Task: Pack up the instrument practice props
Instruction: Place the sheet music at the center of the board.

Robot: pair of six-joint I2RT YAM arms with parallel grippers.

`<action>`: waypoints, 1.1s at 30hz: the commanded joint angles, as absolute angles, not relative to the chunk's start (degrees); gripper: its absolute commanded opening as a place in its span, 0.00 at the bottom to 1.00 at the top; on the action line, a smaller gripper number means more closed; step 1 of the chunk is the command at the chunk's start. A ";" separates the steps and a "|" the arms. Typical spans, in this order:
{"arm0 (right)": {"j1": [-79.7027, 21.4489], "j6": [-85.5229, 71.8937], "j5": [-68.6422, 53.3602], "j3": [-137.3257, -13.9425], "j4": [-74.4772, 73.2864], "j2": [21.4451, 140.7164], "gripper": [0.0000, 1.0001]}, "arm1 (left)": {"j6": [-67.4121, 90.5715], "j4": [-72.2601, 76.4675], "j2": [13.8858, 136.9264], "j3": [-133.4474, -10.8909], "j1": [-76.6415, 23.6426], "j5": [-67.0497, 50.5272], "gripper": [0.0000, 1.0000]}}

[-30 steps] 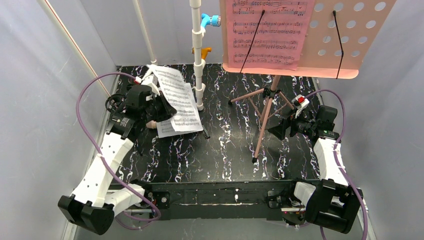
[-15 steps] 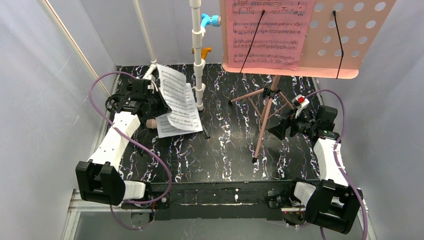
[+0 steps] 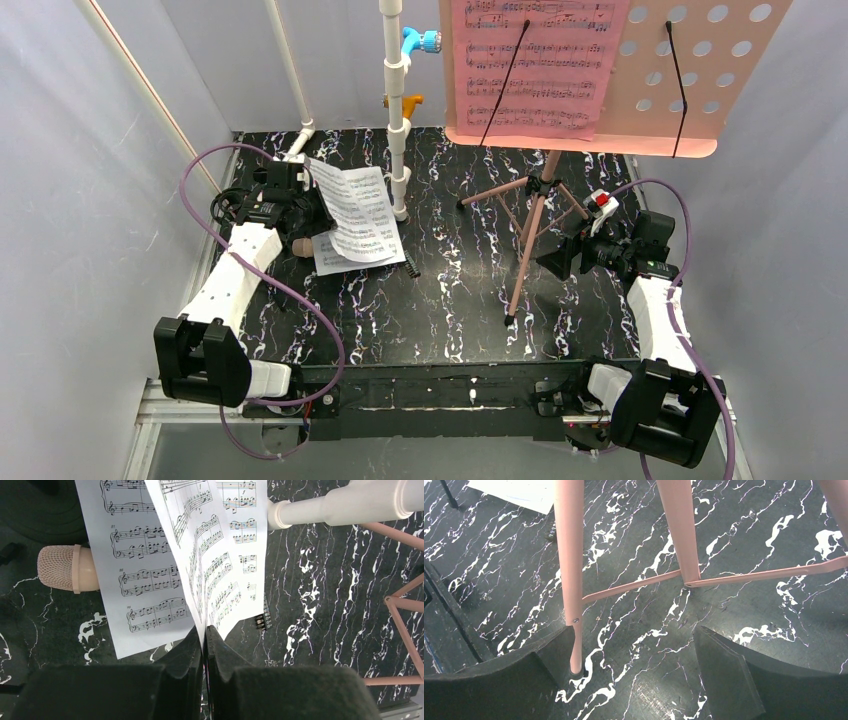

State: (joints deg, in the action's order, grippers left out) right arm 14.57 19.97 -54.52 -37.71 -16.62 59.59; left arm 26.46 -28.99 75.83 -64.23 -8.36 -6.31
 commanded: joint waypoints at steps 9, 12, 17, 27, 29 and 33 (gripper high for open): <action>14.85 21.27 -54.95 -39.20 -16.61 58.97 0.98 | 23.15 -31.78 74.91 -64.25 -8.09 -2.47 0.14; 14.85 21.23 -54.93 -39.20 -16.61 58.93 0.98 | 22.87 -32.16 74.46 -64.25 -8.09 -1.56 0.17; 14.85 21.36 -54.89 -39.20 -16.61 58.89 0.99 | 23.31 -33.01 73.39 -64.19 -8.09 0.09 0.27; 14.85 21.45 -54.67 -39.20 -16.70 58.95 1.00 | 23.82 -35.87 68.17 -64.34 -8.09 1.88 0.78; 14.85 21.52 -54.62 -39.20 -16.70 58.97 1.00 | 24.09 -36.30 66.49 -64.25 -8.09 2.19 0.96; 14.85 21.60 -54.51 -39.20 -16.79 59.00 1.00 | 24.21 -37.52 63.30 -64.37 -8.09 2.65 0.98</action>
